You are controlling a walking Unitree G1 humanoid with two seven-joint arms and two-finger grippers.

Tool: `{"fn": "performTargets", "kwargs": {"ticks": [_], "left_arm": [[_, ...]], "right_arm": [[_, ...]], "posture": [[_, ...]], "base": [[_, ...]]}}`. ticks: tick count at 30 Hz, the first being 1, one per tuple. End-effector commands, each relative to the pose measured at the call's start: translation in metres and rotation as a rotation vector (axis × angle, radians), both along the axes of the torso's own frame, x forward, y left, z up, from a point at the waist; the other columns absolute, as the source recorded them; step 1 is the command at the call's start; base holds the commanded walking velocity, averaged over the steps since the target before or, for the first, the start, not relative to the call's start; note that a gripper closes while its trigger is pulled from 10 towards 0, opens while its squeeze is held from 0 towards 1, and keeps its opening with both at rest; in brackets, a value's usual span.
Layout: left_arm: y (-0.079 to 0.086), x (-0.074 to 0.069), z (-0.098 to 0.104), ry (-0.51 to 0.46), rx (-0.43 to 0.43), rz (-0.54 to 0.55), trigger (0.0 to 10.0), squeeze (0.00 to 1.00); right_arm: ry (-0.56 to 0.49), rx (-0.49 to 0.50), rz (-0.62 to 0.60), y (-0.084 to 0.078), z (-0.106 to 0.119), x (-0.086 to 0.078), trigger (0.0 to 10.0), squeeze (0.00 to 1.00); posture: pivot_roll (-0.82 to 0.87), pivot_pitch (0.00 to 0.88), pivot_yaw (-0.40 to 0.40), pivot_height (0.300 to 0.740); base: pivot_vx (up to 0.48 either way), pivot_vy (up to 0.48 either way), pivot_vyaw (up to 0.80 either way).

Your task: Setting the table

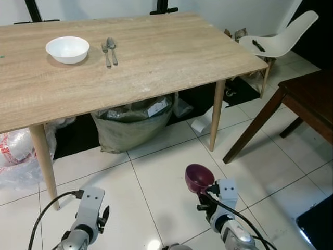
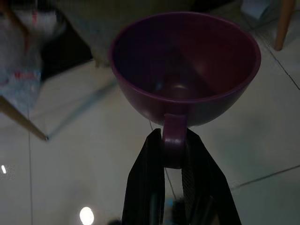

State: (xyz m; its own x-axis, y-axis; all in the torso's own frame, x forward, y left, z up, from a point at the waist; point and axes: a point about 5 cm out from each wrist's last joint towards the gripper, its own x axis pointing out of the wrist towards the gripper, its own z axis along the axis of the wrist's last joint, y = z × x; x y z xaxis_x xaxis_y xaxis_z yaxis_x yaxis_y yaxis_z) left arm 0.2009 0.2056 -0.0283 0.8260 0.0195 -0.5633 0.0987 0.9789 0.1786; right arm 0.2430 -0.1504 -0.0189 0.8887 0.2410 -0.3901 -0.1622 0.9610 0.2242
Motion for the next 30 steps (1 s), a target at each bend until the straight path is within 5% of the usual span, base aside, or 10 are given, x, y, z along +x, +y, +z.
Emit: {"fn": "performTargets", "kwargs": {"ticks": [1,30], "left_arm": [[-0.0051,0.0019,0.0000,-0.009,0.002,-0.024,10.0,0.00],[-0.0059,0.0075,0.0002,-0.031,0.018,-0.057,10.0,0.00]], "right_arm": [[0.028,-0.015,-0.021,-0.0082,-0.0077,-0.0089,10.0,0.00],[0.024,-0.015,-0.028,-0.0084,-0.0102,-0.0065,10.0,0.00]], "posture": [[-0.08,0.022,-0.005,0.740],[-0.09,0.016,0.002,0.740]], "base": [[0.000,0.000,-0.80],[0.000,0.000,-0.80]]}}
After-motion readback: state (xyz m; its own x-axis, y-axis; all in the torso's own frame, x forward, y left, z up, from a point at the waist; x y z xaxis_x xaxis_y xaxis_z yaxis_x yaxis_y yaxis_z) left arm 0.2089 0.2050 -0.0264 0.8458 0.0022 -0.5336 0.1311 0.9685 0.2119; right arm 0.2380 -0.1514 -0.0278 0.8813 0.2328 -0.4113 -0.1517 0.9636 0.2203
